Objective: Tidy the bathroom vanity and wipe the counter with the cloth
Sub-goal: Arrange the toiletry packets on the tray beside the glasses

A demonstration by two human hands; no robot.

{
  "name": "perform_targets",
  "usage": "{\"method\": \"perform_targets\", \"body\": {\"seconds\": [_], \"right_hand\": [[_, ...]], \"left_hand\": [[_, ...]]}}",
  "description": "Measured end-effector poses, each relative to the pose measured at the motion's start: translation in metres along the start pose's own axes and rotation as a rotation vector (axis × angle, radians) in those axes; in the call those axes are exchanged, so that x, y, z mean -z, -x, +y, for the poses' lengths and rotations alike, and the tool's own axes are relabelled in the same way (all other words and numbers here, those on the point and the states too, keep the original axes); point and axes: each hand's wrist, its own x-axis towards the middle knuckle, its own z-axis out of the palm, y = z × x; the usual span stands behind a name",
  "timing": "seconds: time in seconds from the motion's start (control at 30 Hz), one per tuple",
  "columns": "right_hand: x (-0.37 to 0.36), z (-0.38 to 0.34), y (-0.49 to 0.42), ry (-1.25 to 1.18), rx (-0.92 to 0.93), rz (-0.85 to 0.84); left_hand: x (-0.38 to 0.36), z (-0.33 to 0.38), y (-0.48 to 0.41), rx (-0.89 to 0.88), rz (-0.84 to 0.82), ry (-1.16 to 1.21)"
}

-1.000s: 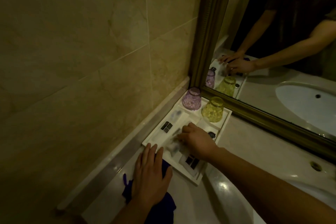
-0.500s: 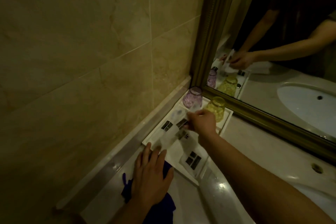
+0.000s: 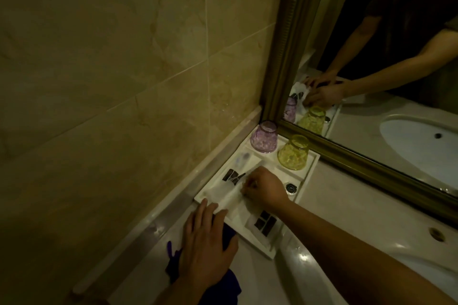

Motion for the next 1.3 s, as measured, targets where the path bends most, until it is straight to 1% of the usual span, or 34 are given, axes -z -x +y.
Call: {"method": "perform_targets", "body": {"seconds": [0.07,0.17,0.27,0.33,0.37,0.43,0.47,0.5,0.53,0.63,0.73,0.8,0.87,0.93,1.0,1.1,1.13,1.17,1.23,1.27,1.3], "right_hand": [[0.001,0.008,0.002,0.137,0.125,-0.039],[0.013,0.016,0.002,0.214,0.256,-0.072],[0.024,0.021,0.001,0.311,0.324,-0.143],[0.027,0.025,0.002,0.293,0.311,-0.145],[0.027,0.026,0.002,0.235,0.285,-0.104],[0.028,0.024,-0.001,0.123,0.243,0.06],[0.028,0.021,-0.003,0.127,0.255,0.138],[0.027,0.017,-0.006,0.174,0.284,0.169],[0.026,0.013,-0.009,0.245,0.318,0.15],[0.019,0.001,-0.014,0.443,0.382,-0.003],[0.012,-0.001,-0.016,0.535,0.393,-0.025],[0.01,0.006,-0.014,0.496,0.395,0.039],[0.011,0.015,-0.013,0.333,0.371,0.103],[0.012,0.019,-0.01,0.167,0.309,0.097],[0.012,0.022,-0.005,0.174,0.284,0.065],[0.006,0.024,0.003,0.257,0.305,0.215],[0.003,0.022,0.005,0.293,0.331,0.226],[0.0,0.021,0.006,0.351,0.362,0.179],[-0.01,0.017,0.005,0.475,0.395,0.008],[-0.016,0.015,0.004,0.509,0.377,-0.054],[-0.019,0.014,0.003,0.521,0.353,-0.068]], "left_hand": [[0.0,0.0,0.001,0.016,0.005,0.021],[0.001,0.002,0.0,0.024,0.006,0.016],[0.002,0.003,0.0,0.031,0.01,0.018],[0.001,0.003,0.001,0.032,0.016,0.035],[0.001,0.002,0.001,0.032,0.018,0.042],[0.0,0.002,0.001,0.033,0.019,0.043],[-0.001,0.001,0.0,0.033,0.02,0.038],[-0.001,0.001,0.0,0.032,0.021,0.029],[-0.002,0.001,0.0,0.03,0.02,0.02],[-0.002,0.0,0.0,0.037,0.013,0.024],[-0.002,0.002,0.001,0.048,-0.002,0.037],[-0.001,0.003,0.001,0.055,0.003,0.071],[0.0,0.003,0.0,0.067,0.013,0.105],[0.0,0.002,0.0,0.083,0.02,0.132],[-0.002,0.001,0.001,0.054,0.014,0.112],[-0.004,-0.001,0.001,-0.016,0.001,0.013],[-0.005,-0.001,-0.001,-0.034,-0.006,-0.018],[-0.006,-0.001,-0.002,-0.048,-0.016,-0.048],[-0.007,-0.001,-0.003,-0.058,-0.04,-0.1],[-0.008,-0.002,-0.003,-0.056,-0.051,-0.116],[-0.008,-0.002,-0.003,-0.053,-0.059,-0.122]]}}
